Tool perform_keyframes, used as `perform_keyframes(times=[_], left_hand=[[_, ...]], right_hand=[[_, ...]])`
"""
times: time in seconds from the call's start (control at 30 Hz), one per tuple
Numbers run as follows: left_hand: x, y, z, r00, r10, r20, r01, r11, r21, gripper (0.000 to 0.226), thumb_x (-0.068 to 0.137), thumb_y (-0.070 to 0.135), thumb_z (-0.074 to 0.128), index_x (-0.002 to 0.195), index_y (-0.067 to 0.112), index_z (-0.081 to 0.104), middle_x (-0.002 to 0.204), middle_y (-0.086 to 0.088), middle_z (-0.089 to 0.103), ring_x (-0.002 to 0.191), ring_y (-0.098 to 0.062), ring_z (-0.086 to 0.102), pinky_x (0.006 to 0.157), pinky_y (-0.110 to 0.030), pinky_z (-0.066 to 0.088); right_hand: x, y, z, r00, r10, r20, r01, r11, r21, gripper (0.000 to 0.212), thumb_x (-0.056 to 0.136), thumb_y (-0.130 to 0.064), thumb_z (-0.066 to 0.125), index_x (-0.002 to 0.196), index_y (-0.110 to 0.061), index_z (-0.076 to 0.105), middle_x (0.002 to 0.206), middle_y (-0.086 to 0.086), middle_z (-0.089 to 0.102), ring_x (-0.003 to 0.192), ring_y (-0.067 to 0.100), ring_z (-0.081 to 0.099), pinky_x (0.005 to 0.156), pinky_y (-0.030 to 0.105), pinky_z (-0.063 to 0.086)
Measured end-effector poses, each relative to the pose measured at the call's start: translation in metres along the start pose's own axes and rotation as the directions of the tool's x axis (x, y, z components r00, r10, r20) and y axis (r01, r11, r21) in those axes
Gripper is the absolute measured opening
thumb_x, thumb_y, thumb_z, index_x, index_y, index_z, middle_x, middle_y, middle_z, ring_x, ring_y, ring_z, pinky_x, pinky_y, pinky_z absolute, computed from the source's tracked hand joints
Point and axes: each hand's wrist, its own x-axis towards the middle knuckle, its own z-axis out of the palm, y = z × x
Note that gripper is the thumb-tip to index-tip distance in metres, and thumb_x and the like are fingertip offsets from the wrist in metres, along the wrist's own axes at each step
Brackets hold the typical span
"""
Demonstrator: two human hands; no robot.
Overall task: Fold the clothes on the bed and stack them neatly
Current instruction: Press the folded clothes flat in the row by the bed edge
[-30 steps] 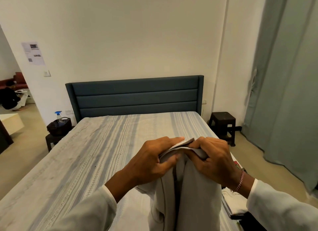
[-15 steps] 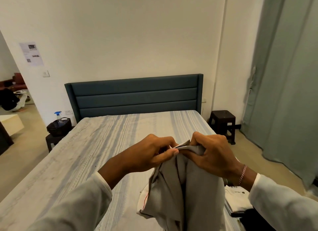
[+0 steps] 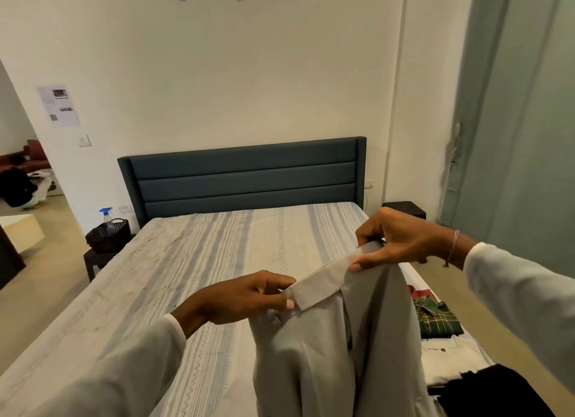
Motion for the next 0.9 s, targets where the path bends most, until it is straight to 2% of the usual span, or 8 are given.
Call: perform_keyframes(times=[0.2, 0.33, 0.43, 0.5, 0.57, 0.67, 0.77, 0.9], left_hand=[[-0.019, -0.009, -0.042, 0.978, -0.208, -0.015, 0.200, 0.916, 0.347, 0.037, 0.098, 0.052, 0.051, 0.116, 0.029, 0.074, 0.110, 0.010, 0.073, 0.102, -0.014, 0.070, 0.094, -0.026, 0.056], [-0.037, -0.012, -0.085, 0.977, -0.172, -0.130, 0.215, 0.742, 0.635, 0.056, 0.091, 0.069, 0.047, 0.101, 0.023, 0.077, 0.087, 0.004, 0.073, 0.075, -0.011, 0.066, 0.077, -0.024, 0.056], [-0.051, -0.012, -0.109, 0.977, -0.145, -0.159, 0.212, 0.535, 0.817, 0.063, 0.087, 0.078, 0.033, 0.091, 0.028, 0.071, 0.077, 0.014, 0.064, 0.069, -0.007, 0.060, 0.069, -0.015, 0.049], [-0.060, -0.010, -0.122, 0.971, -0.121, -0.204, 0.237, 0.478, 0.846, 0.070, 0.081, 0.084, 0.022, 0.105, 0.036, 0.067, 0.087, 0.024, 0.058, 0.079, -0.003, 0.059, 0.072, -0.009, 0.045], [-0.066, -0.007, -0.136, 0.969, -0.058, -0.241, 0.247, 0.335, 0.910, 0.094, 0.072, 0.094, -0.001, 0.123, 0.045, 0.062, 0.099, 0.022, 0.052, 0.091, -0.002, 0.051, 0.077, -0.010, 0.041], [-0.073, -0.001, -0.155, 0.946, 0.015, -0.323, 0.317, 0.153, 0.936, 0.110, 0.060, 0.090, -0.022, 0.136, 0.055, 0.048, 0.110, 0.018, 0.046, 0.097, -0.003, 0.042, 0.073, -0.008, 0.028], [-0.081, 0.008, -0.174, 0.920, 0.068, -0.386, 0.380, 0.092, 0.921, 0.123, 0.054, 0.087, -0.037, 0.135, 0.053, 0.047, 0.109, 0.014, 0.047, 0.092, -0.004, 0.043, 0.075, -0.013, 0.032], [-0.093, 0.017, -0.204, 0.857, 0.235, -0.458, 0.442, 0.119, 0.889, 0.107, 0.071, 0.088, -0.024, 0.114, 0.033, 0.057, 0.092, 0.008, 0.054, 0.081, -0.006, 0.052, 0.071, -0.021, 0.047]], right_hand=[[-0.006, 0.015, -0.020, 0.995, 0.101, 0.000, -0.099, 0.975, -0.201, 0.047, 0.074, -0.068, 0.068, 0.087, -0.024, 0.074, 0.078, -0.013, 0.067, 0.076, 0.006, 0.065, 0.067, 0.016, 0.054], [-0.012, 0.027, -0.032, 0.968, 0.214, 0.129, -0.153, 0.914, -0.375, 0.053, 0.075, -0.077, 0.061, 0.066, -0.025, 0.068, 0.059, -0.007, 0.058, 0.049, 0.008, 0.050, 0.051, 0.016, 0.040], [-0.019, 0.032, -0.049, 0.955, 0.264, 0.136, -0.147, 0.817, -0.557, 0.058, 0.078, -0.084, 0.042, 0.070, -0.033, 0.069, 0.064, -0.012, 0.060, 0.059, 0.008, 0.054, 0.061, 0.019, 0.046], [-0.020, 0.035, -0.061, 0.962, 0.259, 0.092, -0.126, 0.712, -0.691, 0.066, 0.081, -0.083, 0.031, 0.090, -0.034, 0.075, 0.075, -0.015, 0.055, 0.071, 0.007, 0.049, 0.072, 0.017, 0.040], [-0.018, 0.039, -0.068, 0.968, 0.244, 0.057, -0.111, 0.621, -0.776, 0.060, 0.087, -0.077, 0.030, 0.101, -0.037, 0.073, 0.082, -0.019, 0.047, 0.077, 0.004, 0.042, 0.074, 0.012, 0.030], [-0.015, 0.041, -0.072, 0.977, 0.214, 0.013, -0.129, 0.633, -0.764, 0.069, 0.086, -0.085, 0.025, 0.106, -0.037, 0.070, 0.088, -0.017, 0.051, 0.084, 0.005, 0.044, 0.076, 0.011, 0.030], [-0.014, 0.043, -0.084, 0.990, 0.039, -0.133, -0.116, 0.759, -0.640, 0.072, 0.082, -0.089, 0.022, 0.095, -0.036, 0.069, 0.082, -0.025, 0.051, 0.082, 0.004, 0.043, 0.074, 0.019, 0.034], [-0.002, 0.035, -0.105, 0.946, -0.139, -0.295, -0.082, 0.774, -0.628, 0.030, 0.092, -0.067, 0.050, 0.084, -0.040, 0.059, 0.087, -0.017, 0.054, 0.089, 0.013, 0.039, 0.075, 0.030, 0.043]])
